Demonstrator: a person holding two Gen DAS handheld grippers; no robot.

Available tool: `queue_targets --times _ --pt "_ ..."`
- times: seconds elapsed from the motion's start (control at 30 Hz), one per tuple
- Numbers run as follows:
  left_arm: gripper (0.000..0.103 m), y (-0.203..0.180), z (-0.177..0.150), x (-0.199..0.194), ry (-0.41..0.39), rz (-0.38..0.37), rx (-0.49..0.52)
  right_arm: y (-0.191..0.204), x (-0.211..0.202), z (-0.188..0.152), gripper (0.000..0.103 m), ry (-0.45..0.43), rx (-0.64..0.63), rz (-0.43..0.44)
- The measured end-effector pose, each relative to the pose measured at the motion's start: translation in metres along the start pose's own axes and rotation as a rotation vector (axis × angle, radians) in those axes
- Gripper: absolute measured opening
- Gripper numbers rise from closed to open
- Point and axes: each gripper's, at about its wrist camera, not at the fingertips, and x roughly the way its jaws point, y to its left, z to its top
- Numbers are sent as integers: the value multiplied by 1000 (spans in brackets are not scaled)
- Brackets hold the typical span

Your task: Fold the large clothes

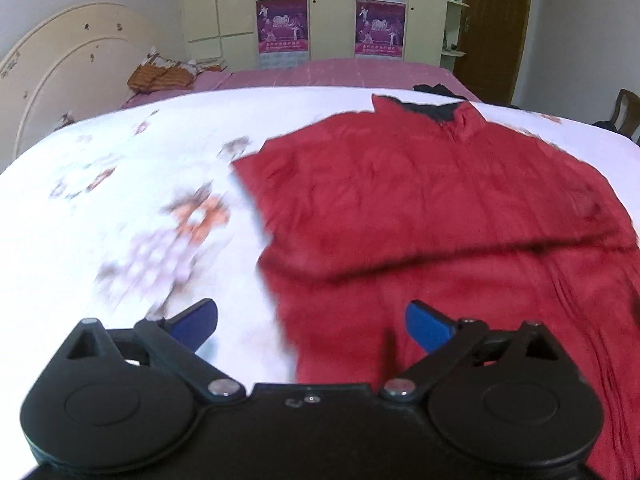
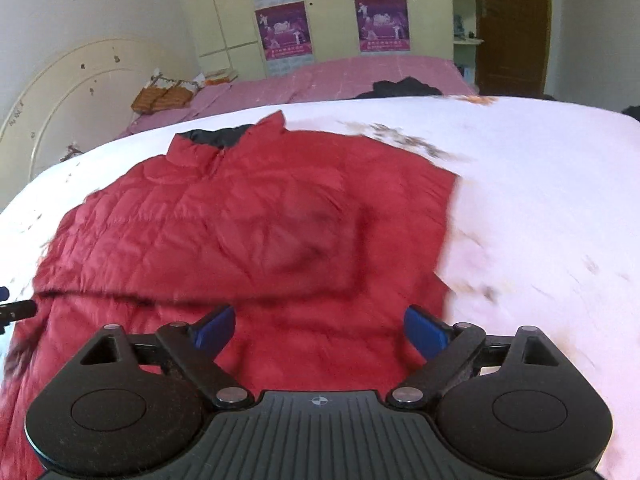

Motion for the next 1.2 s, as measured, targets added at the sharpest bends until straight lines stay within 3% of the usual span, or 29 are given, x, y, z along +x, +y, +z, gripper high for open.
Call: queue_targets --times 0.03,0.07,0.1,0.2,0.37,0.47,0.6,0.67,0.77,0.83,0.87,0.93,0.97,1.2 --pt "97 3 -8 -8 5 -1 -4 -8 -10 -9 86 7 13 6" --pt "94 6 -17 -16 12 -1 -7 -15 -20 -18 71 23 25 12" --pt "90 10 -28 -24 22 -3 -15 -22 -29 -28 65 38 38 11" --pt "79 19 -56 -44 64 -32 -45 -44 -57 -54 65 51 100 32" --pt "71 33 -96 -75 79 -61 -115 -70 -96 -97 64 80 195 98" --pt "66 44 -118 -95 76 -144 -192 -83 -111 -122 64 110 270 170" --pt "53 57 -147 -110 66 -269 -316 -91 -134 -148 50 118 311 249" --pt "46 65 -157 -113 52 -340 -402 -96 -139 -159 46 128 363 316" --pt "43 74 -171 -112 48 -459 -519 -108 -138 -171 45 153 479 440" --pt "41 75 -177 -111 43 -481 -562 -112 -135 -177 36 166 522 474" --pt "39 75 -179 -110 39 -489 -585 -114 -133 -178 27 173 546 484" --pt "29 75 -180 -106 34 -497 -626 -118 -131 -182 17 179 583 507" --pt "13 75 -180 -104 30 -498 -630 -118 -131 -182 14 178 586 510" --pt "9 67 -150 -137 -142 -498 -624 -117 -157 -147 8 69 527 542"
